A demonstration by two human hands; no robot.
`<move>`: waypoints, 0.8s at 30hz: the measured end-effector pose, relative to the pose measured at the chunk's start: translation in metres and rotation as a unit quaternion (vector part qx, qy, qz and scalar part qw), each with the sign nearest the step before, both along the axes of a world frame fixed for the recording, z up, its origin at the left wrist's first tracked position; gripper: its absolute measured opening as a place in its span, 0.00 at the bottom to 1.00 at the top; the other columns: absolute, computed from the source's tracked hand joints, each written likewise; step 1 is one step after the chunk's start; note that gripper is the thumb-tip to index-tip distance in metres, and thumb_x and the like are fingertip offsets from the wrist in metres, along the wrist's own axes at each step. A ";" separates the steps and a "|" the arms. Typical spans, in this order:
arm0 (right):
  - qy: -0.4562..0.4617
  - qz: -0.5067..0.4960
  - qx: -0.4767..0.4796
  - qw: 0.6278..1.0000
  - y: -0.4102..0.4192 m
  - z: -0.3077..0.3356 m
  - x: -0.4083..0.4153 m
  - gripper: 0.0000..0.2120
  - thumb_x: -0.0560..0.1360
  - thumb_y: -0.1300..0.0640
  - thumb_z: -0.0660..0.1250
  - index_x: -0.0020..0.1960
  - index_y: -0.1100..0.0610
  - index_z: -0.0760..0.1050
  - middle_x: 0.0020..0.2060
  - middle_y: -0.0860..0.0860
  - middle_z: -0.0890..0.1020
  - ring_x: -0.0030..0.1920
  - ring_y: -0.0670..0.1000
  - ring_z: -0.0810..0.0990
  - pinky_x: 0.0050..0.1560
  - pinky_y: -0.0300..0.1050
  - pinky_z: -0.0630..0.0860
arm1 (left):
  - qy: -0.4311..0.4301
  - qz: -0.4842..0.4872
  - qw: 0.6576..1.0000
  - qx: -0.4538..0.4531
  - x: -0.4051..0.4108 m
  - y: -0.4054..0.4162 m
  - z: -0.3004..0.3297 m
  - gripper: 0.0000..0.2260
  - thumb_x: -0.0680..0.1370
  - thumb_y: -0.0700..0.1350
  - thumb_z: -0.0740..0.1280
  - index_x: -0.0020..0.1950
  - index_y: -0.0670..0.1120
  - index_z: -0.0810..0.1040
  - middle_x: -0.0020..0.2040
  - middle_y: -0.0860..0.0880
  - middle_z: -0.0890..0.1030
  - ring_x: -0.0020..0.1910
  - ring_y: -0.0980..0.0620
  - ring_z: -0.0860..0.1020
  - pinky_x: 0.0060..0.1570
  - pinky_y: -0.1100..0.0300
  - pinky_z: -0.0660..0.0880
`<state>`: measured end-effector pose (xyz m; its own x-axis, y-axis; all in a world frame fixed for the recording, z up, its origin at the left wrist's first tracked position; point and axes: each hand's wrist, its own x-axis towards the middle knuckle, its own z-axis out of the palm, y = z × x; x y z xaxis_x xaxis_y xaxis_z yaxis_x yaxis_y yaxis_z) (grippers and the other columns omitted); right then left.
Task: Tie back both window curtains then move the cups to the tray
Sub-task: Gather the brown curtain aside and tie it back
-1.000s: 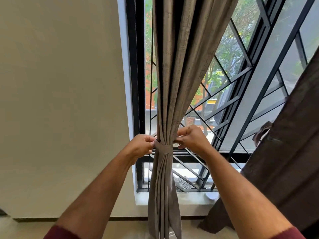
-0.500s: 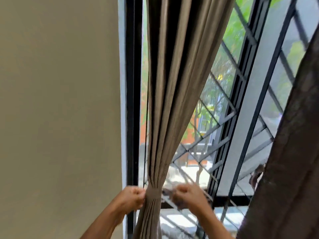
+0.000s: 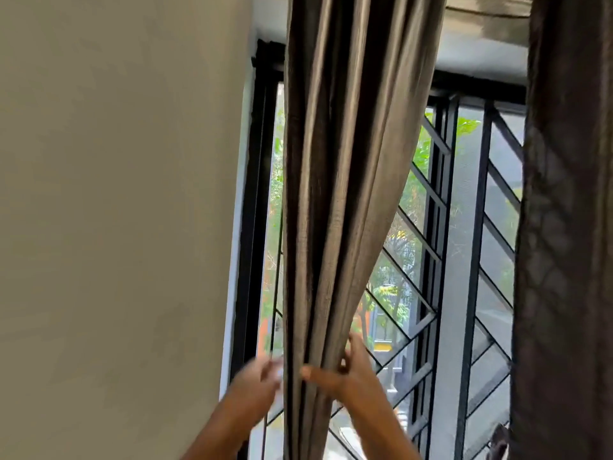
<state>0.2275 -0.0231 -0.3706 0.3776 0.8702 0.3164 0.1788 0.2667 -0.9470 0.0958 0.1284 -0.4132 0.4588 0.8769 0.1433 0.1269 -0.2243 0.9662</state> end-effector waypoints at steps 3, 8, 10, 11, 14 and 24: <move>-0.064 -0.084 0.126 0.986 0.008 0.072 0.000 0.48 0.60 0.55 0.82 0.75 0.44 0.63 0.61 0.47 0.85 0.58 0.47 0.86 0.61 0.52 0.83 | -0.123 -0.050 0.986 0.097 0.006 -0.044 0.122 0.30 0.80 0.75 0.60 0.76 0.62 0.76 0.68 0.57 0.84 0.67 0.52 0.82 0.72 0.44 0.76; -0.229 -0.174 0.177 0.941 0.029 0.111 -0.016 0.30 0.70 0.58 0.68 0.71 0.47 0.69 0.58 0.50 0.84 0.51 0.46 0.85 0.50 0.53 0.85 | -0.099 -0.035 0.945 0.308 0.034 -0.093 0.236 0.57 0.70 0.73 0.76 0.88 0.61 0.44 0.79 0.49 0.75 0.72 0.42 0.79 0.73 0.47 0.75; -0.296 -0.126 0.169 0.932 0.032 0.097 -0.019 0.26 0.72 0.61 0.67 0.70 0.53 0.75 0.62 0.59 0.83 0.59 0.53 0.84 0.59 0.59 0.82 | 0.039 0.073 0.932 0.354 0.052 -0.087 0.236 0.54 0.79 0.57 0.75 0.88 0.57 0.35 0.77 0.38 0.77 0.69 0.34 0.80 0.67 0.47 0.77; -0.329 -0.095 0.159 0.926 0.029 0.087 -0.013 0.29 0.73 0.64 0.68 0.73 0.50 0.72 0.67 0.61 0.81 0.64 0.54 0.81 0.66 0.60 0.79 | 0.070 0.123 0.919 0.368 0.058 -0.080 0.227 0.50 0.82 0.48 0.72 0.88 0.55 0.35 0.74 0.35 0.79 0.67 0.32 0.81 0.63 0.46 0.76; -0.409 -0.077 0.085 0.905 0.003 0.083 0.022 0.40 0.77 0.61 0.71 0.81 0.33 0.60 0.80 0.50 0.71 0.80 0.50 0.70 0.79 0.56 0.68 | 0.046 0.178 0.904 0.387 0.064 -0.061 0.212 0.46 0.84 0.40 0.66 0.88 0.55 0.33 0.76 0.31 0.76 0.63 0.27 0.82 0.59 0.41 0.77; -0.539 -0.257 0.013 0.802 -0.069 0.184 0.121 0.36 0.81 0.47 0.64 0.85 0.42 0.52 0.82 0.50 0.68 0.81 0.55 0.65 0.80 0.57 0.65 | 0.073 0.338 0.677 0.650 0.134 -0.089 0.264 0.48 0.71 0.35 0.65 0.89 0.48 0.51 0.88 0.35 0.40 0.84 0.22 0.50 0.65 0.23 0.69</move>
<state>0.3485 -0.0920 -0.1870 0.1788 0.6755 0.7153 0.9828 -0.0879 -0.1626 0.2302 0.0392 -0.1496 0.1082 0.0706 0.9916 0.6973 -0.7163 -0.0251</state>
